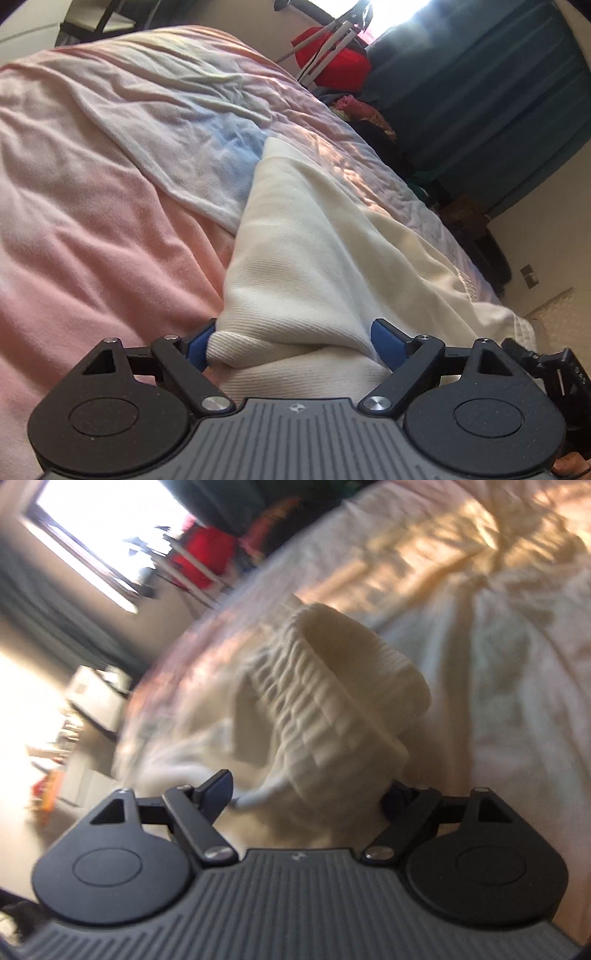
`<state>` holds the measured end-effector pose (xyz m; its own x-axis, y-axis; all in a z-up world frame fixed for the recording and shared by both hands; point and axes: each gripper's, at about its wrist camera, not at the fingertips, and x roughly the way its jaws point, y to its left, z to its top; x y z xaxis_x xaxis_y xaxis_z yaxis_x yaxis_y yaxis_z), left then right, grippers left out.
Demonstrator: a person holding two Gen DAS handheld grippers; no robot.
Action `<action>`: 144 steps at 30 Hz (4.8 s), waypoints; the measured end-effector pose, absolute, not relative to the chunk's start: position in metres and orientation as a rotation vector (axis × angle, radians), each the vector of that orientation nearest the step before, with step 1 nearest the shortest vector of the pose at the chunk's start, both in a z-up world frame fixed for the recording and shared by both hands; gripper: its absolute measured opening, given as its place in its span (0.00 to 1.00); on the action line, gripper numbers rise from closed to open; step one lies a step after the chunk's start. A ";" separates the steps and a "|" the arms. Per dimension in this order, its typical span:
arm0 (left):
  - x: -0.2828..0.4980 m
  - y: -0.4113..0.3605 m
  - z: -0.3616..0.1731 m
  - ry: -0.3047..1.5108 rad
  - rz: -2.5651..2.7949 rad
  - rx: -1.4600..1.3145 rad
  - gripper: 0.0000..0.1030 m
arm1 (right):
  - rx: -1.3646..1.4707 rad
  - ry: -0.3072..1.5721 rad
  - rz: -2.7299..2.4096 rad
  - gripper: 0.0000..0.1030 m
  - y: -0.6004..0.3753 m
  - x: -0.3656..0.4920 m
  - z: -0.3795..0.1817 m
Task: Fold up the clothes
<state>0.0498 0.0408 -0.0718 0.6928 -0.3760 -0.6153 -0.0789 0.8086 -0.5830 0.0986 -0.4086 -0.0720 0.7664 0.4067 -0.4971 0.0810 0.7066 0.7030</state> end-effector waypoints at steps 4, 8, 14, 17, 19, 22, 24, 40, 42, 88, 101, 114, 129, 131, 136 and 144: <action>0.052 0.045 -0.077 0.824 -0.205 -0.665 0.87 | 0.845 0.613 0.312 0.82 -0.412 0.095 -0.059; 0.053 0.045 -0.080 0.836 -0.211 -0.673 0.87 | 0.784 0.750 0.135 0.82 -0.415 0.104 -0.080; 0.056 0.048 -0.085 0.837 -0.232 -0.697 0.78 | 0.667 0.830 0.055 0.82 -0.401 0.113 -0.103; 0.055 0.047 -0.081 0.810 -0.260 -0.656 0.65 | 0.643 0.771 0.075 0.66 -0.397 0.106 -0.090; 0.053 0.044 -0.076 0.788 -0.270 -0.629 0.58 | 0.638 0.729 0.084 0.40 -0.397 0.099 -0.081; 0.045 0.042 -0.063 0.739 -0.277 -0.614 0.46 | 0.618 0.678 0.099 0.32 -0.395 0.092 -0.067; 0.037 0.041 -0.051 0.698 -0.284 -0.634 0.43 | 0.619 0.645 0.120 0.30 -0.395 0.086 -0.054; 0.075 -0.155 0.059 0.630 -0.518 -0.660 0.39 | 0.823 0.407 0.006 0.28 -0.557 0.023 0.033; 0.108 -0.192 0.062 0.653 -0.534 -0.665 0.39 | 0.819 0.399 -0.033 0.28 -0.584 0.041 0.042; 0.154 -0.339 0.068 0.569 -0.621 -0.052 0.84 | 0.940 0.479 -0.380 0.39 -0.672 0.034 -0.003; 0.015 -0.290 0.188 0.362 -0.655 0.090 1.00 | 0.597 0.351 -0.271 0.89 -0.602 -0.035 0.109; -0.078 -0.253 0.190 0.241 -0.614 0.145 1.00 | 0.284 0.246 -0.301 0.89 -0.514 -0.084 0.131; -0.086 -0.223 0.161 0.229 -0.598 0.093 1.00 | 0.196 0.231 -0.337 0.88 -0.470 -0.094 0.090; -0.084 -0.222 0.155 0.231 -0.588 0.094 1.00 | 0.191 0.235 -0.342 0.88 -0.468 -0.092 0.082; -0.079 -0.220 0.138 0.248 -0.580 0.101 1.00 | 0.183 0.245 -0.363 0.88 -0.465 -0.089 0.064; -0.074 -0.218 0.112 0.277 -0.577 0.112 1.00 | 0.172 0.259 -0.393 0.88 -0.462 -0.084 0.039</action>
